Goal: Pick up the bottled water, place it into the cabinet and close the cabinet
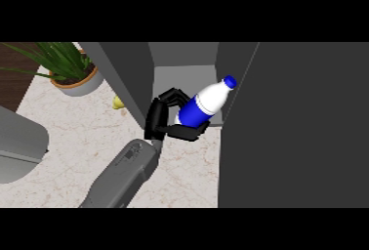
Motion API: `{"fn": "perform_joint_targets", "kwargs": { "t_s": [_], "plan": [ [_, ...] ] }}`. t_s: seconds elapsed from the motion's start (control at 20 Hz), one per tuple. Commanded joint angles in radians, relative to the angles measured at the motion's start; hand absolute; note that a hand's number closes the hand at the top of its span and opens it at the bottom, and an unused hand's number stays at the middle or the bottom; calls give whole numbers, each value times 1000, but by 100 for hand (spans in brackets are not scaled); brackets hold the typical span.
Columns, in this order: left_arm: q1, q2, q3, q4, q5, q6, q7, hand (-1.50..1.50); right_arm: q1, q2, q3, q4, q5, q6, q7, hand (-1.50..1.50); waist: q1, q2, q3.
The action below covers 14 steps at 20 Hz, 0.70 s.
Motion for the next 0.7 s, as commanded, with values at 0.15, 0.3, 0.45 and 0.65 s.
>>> {"fn": "perform_joint_targets", "kwargs": {
  "t_s": [0.15, 0.3, 0.45, 0.65],
  "plan": [
    [-215, 0, 62, 220, 70, 26, 34, 150, 80, -48, -50, -124, -87, 44, 7, -150, -19, 10, -1],
    [-253, 0, 57, 258, 151, 49, 48, 150, 50, -16, -37, -107, -80, 30, 7, -150, -20, 11, -1],
    [-320, 0, 90, 346, 124, 150, 28, 150, 70, -45, -79, -93, -105, 67, -28, -150, -33, 14, 0],
    [-378, 0, 83, 453, 94, 224, 27, 150, 36, -37, -87, -78, -114, 75, -11, -150, -27, 18, 0]
  ]
}}
